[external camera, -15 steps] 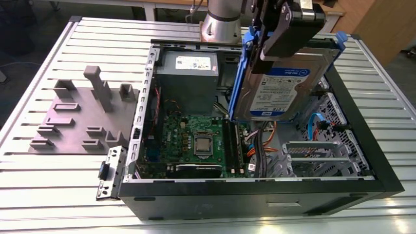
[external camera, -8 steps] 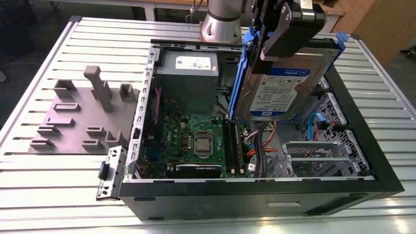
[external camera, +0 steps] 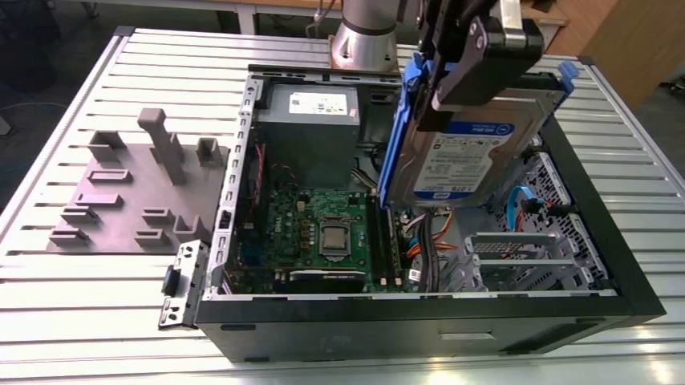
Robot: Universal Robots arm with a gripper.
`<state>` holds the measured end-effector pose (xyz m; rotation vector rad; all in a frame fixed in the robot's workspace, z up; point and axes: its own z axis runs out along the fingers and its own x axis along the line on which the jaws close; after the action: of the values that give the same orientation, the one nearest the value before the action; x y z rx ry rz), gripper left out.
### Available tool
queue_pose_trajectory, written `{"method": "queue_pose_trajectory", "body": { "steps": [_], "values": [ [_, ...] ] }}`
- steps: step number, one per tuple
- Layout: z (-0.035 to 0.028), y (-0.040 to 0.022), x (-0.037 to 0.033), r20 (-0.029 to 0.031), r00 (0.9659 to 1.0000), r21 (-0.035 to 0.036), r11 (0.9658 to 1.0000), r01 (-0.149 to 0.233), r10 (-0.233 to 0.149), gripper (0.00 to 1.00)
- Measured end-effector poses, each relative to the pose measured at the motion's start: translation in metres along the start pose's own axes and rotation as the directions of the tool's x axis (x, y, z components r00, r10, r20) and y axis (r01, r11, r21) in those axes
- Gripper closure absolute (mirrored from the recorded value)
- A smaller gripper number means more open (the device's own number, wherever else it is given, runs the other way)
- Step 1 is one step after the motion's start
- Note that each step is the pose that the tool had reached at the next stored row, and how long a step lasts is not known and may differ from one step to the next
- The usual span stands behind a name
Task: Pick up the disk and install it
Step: 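Insert the disk into the insertion slot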
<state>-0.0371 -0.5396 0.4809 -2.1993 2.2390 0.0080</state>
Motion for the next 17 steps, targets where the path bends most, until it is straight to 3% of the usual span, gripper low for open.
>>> {"method": "queue_pose_trajectory", "body": {
  "steps": [4, 10, 17],
  "values": [
    [0.0015, -0.0041, 0.0085, -0.0002, 1.0, -0.002, 1.0, 0.0, 0.0, 0.64],
    [0.0048, -0.0159, 0.0122, -0.0003, 1.0, -0.0129, 0.9999, 0.0, 0.0, 0.64],
    [0.0053, -0.0173, 0.0124, -0.0002, 1.0, -0.013, 0.9999, 0.0, 0.0, 0.64]
  ]
}}
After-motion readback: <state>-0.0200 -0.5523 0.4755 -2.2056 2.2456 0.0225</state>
